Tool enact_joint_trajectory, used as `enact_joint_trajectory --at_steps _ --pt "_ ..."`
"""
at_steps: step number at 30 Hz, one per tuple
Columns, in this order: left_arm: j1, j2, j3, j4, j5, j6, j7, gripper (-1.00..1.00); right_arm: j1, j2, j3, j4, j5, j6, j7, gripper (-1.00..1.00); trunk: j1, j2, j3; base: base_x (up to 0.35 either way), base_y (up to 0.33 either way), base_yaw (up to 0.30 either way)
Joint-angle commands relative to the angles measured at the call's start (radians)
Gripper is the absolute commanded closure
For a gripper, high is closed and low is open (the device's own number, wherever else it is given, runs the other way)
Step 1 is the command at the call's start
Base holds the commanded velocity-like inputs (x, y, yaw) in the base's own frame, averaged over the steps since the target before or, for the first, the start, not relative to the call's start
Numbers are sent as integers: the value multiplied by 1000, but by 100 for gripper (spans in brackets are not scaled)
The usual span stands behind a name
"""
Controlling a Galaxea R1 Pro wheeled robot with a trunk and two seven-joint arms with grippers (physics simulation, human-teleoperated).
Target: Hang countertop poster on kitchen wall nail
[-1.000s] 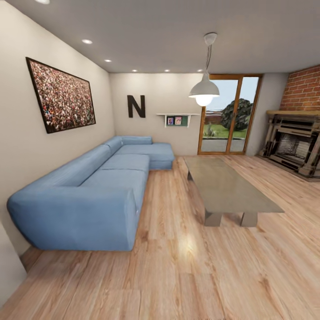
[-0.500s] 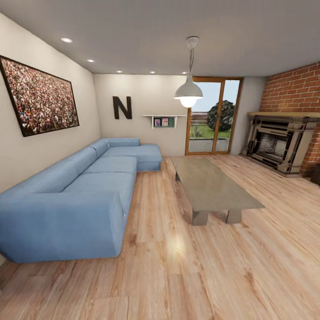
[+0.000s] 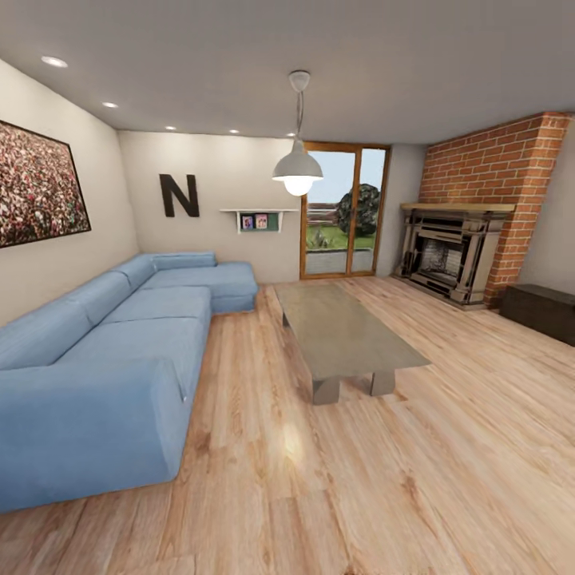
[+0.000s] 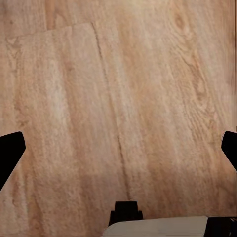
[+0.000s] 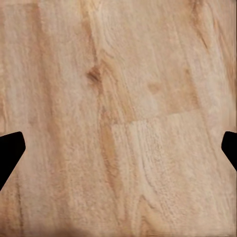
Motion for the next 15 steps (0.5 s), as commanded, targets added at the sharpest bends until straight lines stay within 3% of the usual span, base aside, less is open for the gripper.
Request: enact_joint_trajectory --at_steps 1,4,15 --pt "0 0 0 0 -1 -2 -1 -100 -1 0 0 1 1 -3 -1 -100 0 -1 0 -33 25 -296" --pt "0 0 1 4 -1 -2 0 -100 -1 0 0 1 1 -4 -1 -100 0 -1 2 -108 89 -250" --pt "0 1 1 6 -1 -3 0 -100 -1 0 0 1 1 -3 0 -100 0 -1 -8 -224 181 -115"
